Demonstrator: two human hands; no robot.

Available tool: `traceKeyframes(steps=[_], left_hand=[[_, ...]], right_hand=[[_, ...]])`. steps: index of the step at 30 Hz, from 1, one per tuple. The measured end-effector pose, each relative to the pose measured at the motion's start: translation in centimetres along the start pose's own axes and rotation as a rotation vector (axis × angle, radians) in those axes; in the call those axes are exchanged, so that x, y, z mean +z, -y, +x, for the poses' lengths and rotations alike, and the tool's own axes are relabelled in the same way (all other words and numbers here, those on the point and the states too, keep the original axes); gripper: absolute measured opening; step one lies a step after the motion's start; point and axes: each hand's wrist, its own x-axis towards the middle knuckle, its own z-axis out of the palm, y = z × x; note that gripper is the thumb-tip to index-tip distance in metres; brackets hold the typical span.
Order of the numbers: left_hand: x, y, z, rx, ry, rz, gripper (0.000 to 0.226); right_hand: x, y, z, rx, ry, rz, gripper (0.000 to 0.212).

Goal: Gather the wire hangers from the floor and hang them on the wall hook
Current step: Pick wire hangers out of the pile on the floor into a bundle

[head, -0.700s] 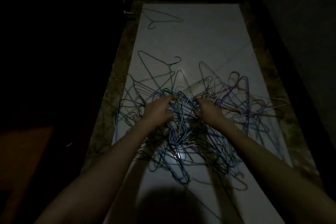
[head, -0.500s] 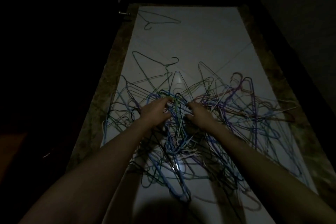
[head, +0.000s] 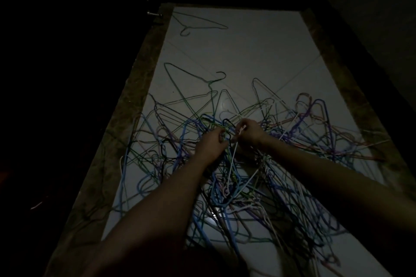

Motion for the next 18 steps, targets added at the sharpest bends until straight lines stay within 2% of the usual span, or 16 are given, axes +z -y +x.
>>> traceKeyframes(steps=[5,8,10,13,15,18], left_hand=[[1.5,-0.4,1.2,-0.101,-0.110,-0.315,0.045],[1.6,-0.3,1.3,-0.108,-0.088,-0.361,0.042],[1.5,-0.4,1.0,-0.103,-0.070,-0.353,0.038],[0.8,-0.9,0.4,-0.044,-0.014,-0.426,0.026],[0.1,-1.7,-0.4,-0.017,0.079,-0.540,0.025],[-0.9,-2.7,-2.3,-0.085,0.262,-0.780,0.026]], right_hand=[[-0.1,-0.2,0.2,-0.047,0.093,0.168,0.074],[0.3,-1.1,0.1,-0.079,0.045,0.298,0.099],[-0.2,-1.3,-0.2,-0.085,0.010,0.351,0.101],[-1.4,-0.9,-1.0,-0.111,-0.002,0.428,0.090],[-2.1,-0.1,-1.6,-0.146,-0.002,0.456,0.085],[-2.6,0.9,-2.1,-0.191,0.027,0.474,0.081]])
